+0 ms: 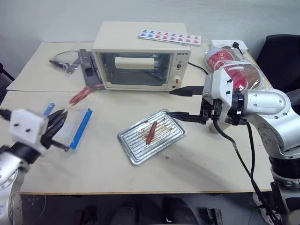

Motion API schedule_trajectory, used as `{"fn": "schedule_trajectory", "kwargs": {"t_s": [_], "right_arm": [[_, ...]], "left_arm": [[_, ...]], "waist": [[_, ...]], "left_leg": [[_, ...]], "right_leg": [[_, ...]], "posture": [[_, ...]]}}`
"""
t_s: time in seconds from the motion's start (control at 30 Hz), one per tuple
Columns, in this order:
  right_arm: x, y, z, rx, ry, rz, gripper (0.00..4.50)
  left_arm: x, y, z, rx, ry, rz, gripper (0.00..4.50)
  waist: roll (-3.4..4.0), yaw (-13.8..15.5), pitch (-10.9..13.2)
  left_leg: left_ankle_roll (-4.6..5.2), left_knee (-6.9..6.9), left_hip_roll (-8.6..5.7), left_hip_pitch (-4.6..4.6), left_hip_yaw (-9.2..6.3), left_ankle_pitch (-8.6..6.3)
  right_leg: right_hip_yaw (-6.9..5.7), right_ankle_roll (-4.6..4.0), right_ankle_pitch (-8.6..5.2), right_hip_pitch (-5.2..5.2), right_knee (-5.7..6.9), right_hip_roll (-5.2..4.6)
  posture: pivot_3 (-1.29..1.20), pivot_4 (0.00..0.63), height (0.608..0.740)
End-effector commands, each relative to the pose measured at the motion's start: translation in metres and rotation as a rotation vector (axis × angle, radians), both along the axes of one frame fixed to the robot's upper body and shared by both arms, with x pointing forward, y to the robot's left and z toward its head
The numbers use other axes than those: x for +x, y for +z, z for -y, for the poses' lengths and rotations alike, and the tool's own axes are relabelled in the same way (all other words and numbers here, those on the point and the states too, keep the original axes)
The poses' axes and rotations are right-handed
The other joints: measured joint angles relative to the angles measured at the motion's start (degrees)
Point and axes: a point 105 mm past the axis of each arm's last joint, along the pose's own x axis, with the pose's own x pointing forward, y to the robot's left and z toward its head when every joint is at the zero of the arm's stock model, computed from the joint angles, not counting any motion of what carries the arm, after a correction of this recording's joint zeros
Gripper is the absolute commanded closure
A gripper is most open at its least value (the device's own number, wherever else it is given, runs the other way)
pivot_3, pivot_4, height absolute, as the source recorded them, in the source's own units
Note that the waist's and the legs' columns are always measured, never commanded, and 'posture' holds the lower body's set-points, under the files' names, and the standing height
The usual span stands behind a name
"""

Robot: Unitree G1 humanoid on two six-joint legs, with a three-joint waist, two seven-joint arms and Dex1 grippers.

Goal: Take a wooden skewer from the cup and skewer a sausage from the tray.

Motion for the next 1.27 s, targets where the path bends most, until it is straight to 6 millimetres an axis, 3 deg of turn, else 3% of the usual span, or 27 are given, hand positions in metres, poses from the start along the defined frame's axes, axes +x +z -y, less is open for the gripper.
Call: {"fn": "schedule_trajectory", "kwargs": {"t_s": [0.03, 0.1, 0.4, 0.47, 0.53, 0.63, 0.73, 0.87, 1.07, 1.27], "right_arm": [[0.001, 0.018, 0.003, 0.042, -0.030, 0.062, 0.50], [0.003, 0.019, 0.004, 0.045, -0.044, 0.065, 0.03], [0.005, 0.017, 0.003, 0.062, -0.058, 0.057, 0.01], [0.004, 0.018, 0.003, 0.063, -0.062, 0.060, 0.00], [0.003, 0.019, 0.002, 0.067, -0.065, 0.064, 0.00], [0.002, 0.020, 0.001, 0.076, -0.069, 0.063, 0.00], [0.002, 0.021, 0.000, 0.086, -0.070, 0.050, 0.00], [0.002, 0.022, -0.002, 0.105, -0.042, -0.048, 0.00], [-0.015, 0.020, 0.000, 0.069, 0.081, -0.278, 0.00], [-0.021, 0.017, 0.003, 0.053, 0.111, -0.343, 0.00]], "left_arm": [[-0.013, 0.004, -0.014, 0.006, 0.095, 0.051, 4.50], [-0.013, -0.001, -0.018, -0.001, 0.113, 0.044, 4.50], [0.015, -0.025, -0.039, -0.064, 0.132, -0.005, 4.50], [0.020, -0.031, -0.041, -0.082, 0.117, -0.027, 3.93], [0.022, -0.031, -0.039, -0.083, 0.097, -0.025, 3.68], [0.020, -0.023, -0.038, -0.084, 0.084, 0.001, 2.90], [0.008, -0.007, -0.039, -0.147, 0.071, 0.039, 2.21], [-0.023, 0.013, -0.040, -0.237, -0.007, 0.030, 2.21], [-0.078, 0.021, -0.058, -0.271, -0.031, -0.122, 2.21], [-0.096, 0.024, -0.063, -0.229, -0.044, -0.189, 2.21]], "waist": [[0.00, 0.11, 0.00], [-0.01, 0.28, 0.00], [-0.01, 0.18, -0.01], [-0.02, 0.13, -0.01], [-0.02, 0.07, -0.01], [-0.02, -0.08, -0.01], [-0.02, -0.12, -0.01], [-0.02, -0.22, -0.01], [0.00, -0.17, 0.00], [0.00, 0.17, 0.01]], "left_leg": [[0.00, 0.01, 0.00, 0.00, -0.01, 0.00], [0.01, 0.03, -0.01, 0.02, -0.01, 0.00], [0.02, 0.01, -0.02, 0.03, -0.02, -0.02], [0.01, 0.00, -0.01, 0.03, -0.03, -0.02], [0.01, -0.01, -0.01, 0.02, -0.02, -0.02], [0.02, -0.08, -0.01, 0.02, -0.02, -0.05], [0.02, -0.12, 0.00, 0.02, -0.01, -0.05], [0.01, -0.13, 0.03, 0.02, -0.01, -0.05], [0.01, -0.22, 0.06, 0.07, -0.01, -0.06], [0.08, -0.23, 0.04, 0.14, -0.03, -0.09]], "right_leg": [[-0.01, 0.00, 0.00, 0.01, 0.01, 0.00], [-0.01, 0.00, 0.00, 0.06, -0.01, -0.01], [-0.03, 0.00, 0.00, 0.07, -0.04, -0.02], [-0.05, 0.00, 0.00, 0.06, -0.03, -0.01], [-0.03, 0.00, 0.00, 0.06, -0.04, -0.01], [-0.03, 0.00, 0.00, 0.05, -0.04, -0.01], [-0.03, 0.00, 0.00, 0.03, -0.06, -0.01], [-0.02, 0.00, 0.00, 0.03, -0.07, -0.01], [-0.04, -0.06, -0.03, 0.07, -0.25, -0.01], [-0.06, -0.07, -0.04, 0.22, -0.34, -0.07]], "posture": [[0.00, 0.150, 0.740], [0.00, 0.150, 0.740], [0.00, 0.150, 0.740], [0.00, 0.150, 0.740], [0.00, 0.150, 0.740], [0.00, 0.150, 0.740], [0.00, 0.150, 0.740], [0.00, 0.150, 0.740], [0.00, 0.150, 0.740], [0.00, 0.150, 0.740]]}}
